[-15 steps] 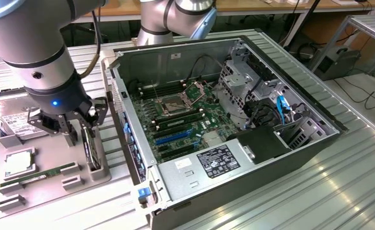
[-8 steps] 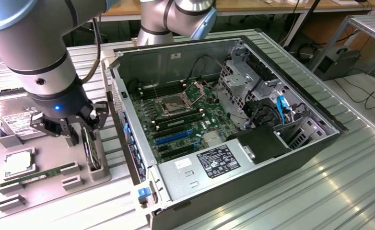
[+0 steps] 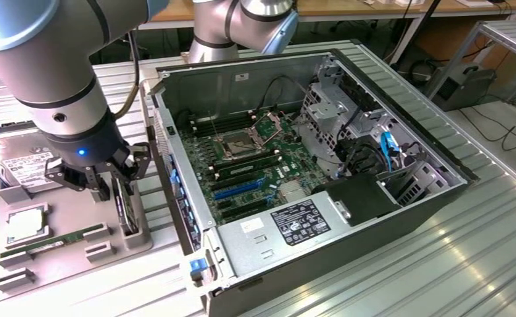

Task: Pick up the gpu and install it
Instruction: 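Pick up the gpu and move the gpu toward the slot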

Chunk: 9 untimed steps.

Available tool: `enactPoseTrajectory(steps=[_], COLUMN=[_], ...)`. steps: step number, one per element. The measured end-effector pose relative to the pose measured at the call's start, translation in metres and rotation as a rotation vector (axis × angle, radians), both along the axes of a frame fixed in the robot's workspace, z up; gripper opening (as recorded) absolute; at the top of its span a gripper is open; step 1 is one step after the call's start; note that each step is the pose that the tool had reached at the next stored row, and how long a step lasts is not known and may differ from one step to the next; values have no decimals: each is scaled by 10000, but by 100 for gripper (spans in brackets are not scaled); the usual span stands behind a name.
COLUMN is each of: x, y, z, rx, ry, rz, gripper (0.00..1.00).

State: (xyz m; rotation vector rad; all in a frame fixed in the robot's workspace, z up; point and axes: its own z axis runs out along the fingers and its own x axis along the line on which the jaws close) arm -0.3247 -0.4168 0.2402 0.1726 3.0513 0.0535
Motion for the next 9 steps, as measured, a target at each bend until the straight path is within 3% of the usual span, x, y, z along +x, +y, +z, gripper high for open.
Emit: enactPoseTrajectory(steps=[9], x=[0], y=[1], z=[-1], rx=[0], ry=[-4], rz=[11], gripper=[42])
